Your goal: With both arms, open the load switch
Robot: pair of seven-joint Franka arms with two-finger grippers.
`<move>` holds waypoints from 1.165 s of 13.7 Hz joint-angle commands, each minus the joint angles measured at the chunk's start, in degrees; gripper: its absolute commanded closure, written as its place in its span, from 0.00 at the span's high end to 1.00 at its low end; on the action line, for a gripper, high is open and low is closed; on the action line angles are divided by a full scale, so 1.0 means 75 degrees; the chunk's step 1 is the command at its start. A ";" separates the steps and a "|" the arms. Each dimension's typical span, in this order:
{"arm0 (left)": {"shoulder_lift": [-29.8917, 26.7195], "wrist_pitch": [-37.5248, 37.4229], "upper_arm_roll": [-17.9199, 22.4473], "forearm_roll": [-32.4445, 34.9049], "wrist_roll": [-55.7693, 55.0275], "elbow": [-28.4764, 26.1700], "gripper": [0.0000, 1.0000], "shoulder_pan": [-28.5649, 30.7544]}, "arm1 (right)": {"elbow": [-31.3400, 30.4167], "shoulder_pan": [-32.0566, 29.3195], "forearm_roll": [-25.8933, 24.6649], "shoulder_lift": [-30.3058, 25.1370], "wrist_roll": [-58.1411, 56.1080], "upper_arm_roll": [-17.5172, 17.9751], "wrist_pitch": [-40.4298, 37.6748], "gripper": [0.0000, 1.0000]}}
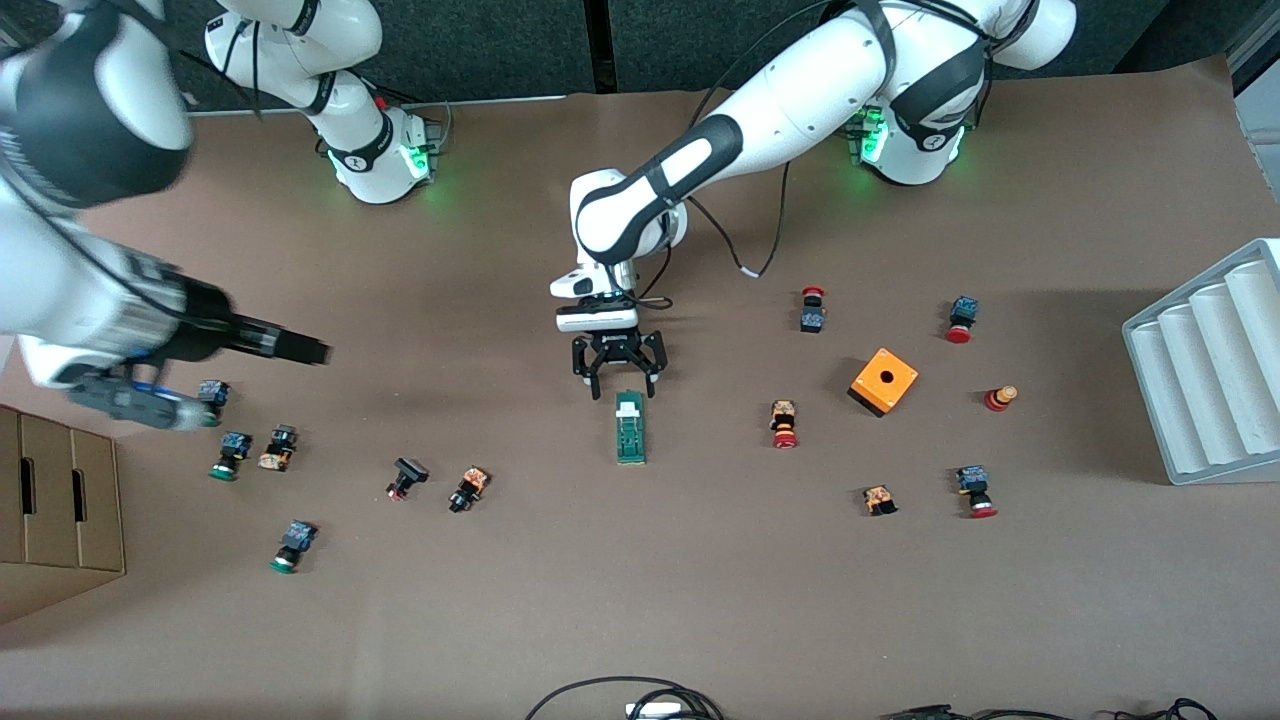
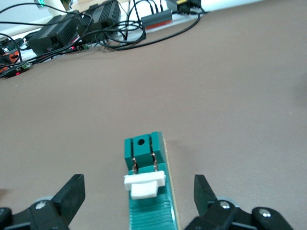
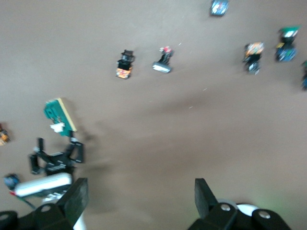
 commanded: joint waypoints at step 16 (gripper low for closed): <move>-0.2395 -0.0286 -0.1380 -0.6588 0.8707 0.0533 1.00 0.2547 | -0.2179 -0.0785 -0.1158 -0.1215 -0.3570 -0.0419 0.1671 1.00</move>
